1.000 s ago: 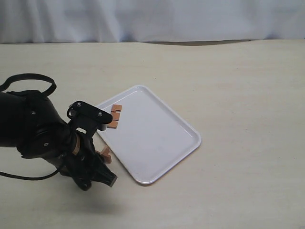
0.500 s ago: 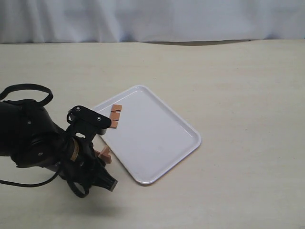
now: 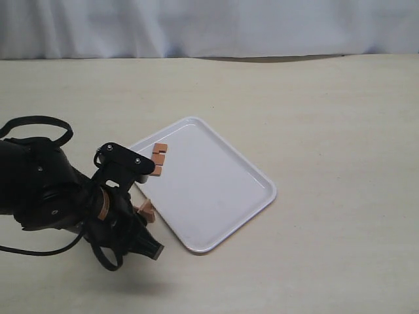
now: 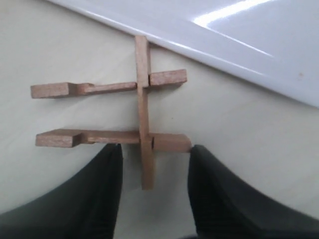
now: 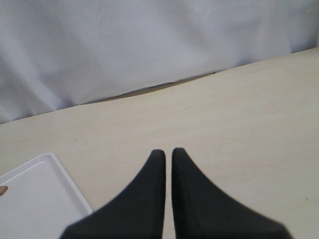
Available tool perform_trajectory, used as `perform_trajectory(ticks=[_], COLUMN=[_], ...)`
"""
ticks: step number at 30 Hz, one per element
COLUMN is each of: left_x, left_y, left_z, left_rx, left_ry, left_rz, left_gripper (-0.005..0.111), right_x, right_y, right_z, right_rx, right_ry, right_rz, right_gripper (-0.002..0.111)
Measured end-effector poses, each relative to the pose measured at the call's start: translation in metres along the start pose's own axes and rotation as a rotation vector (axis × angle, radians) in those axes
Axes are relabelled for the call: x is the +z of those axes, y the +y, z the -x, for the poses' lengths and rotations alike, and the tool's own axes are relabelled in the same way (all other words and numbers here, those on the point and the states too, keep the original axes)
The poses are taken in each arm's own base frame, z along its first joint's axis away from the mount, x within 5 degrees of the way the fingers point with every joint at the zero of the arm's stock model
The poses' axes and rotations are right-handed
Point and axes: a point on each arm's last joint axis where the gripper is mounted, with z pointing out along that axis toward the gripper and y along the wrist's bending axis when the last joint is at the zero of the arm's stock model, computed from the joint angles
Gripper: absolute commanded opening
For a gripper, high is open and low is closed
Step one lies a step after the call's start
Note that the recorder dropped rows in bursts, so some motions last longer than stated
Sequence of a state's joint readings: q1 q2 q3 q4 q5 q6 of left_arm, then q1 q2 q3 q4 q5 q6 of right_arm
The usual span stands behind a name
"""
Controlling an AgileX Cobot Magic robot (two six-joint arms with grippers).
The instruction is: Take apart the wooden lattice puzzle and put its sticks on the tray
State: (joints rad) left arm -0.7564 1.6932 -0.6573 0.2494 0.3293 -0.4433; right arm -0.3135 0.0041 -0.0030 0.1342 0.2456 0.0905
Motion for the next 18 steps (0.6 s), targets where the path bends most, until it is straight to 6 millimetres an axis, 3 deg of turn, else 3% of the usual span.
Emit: perform_trajectory(ticks=[5,18], left_x=[0.0000,0.0001], left_y=[0.0002,0.0008], left_z=[0.0009,0.0000], left_rx=[0.018,0.025], left_ry=[-0.010,-0.003], left_rz=[0.002,0.008], left_gripper=[0.006,0.005], right_x=[0.0000,0.0000], right_y=[0.0000,0.0000], right_z=[0.0000,0.0000], right_rx=[0.000,0.000], right_ry=[0.000,0.000], right_rz=[0.000,0.000], right_gripper=[0.004,0.004])
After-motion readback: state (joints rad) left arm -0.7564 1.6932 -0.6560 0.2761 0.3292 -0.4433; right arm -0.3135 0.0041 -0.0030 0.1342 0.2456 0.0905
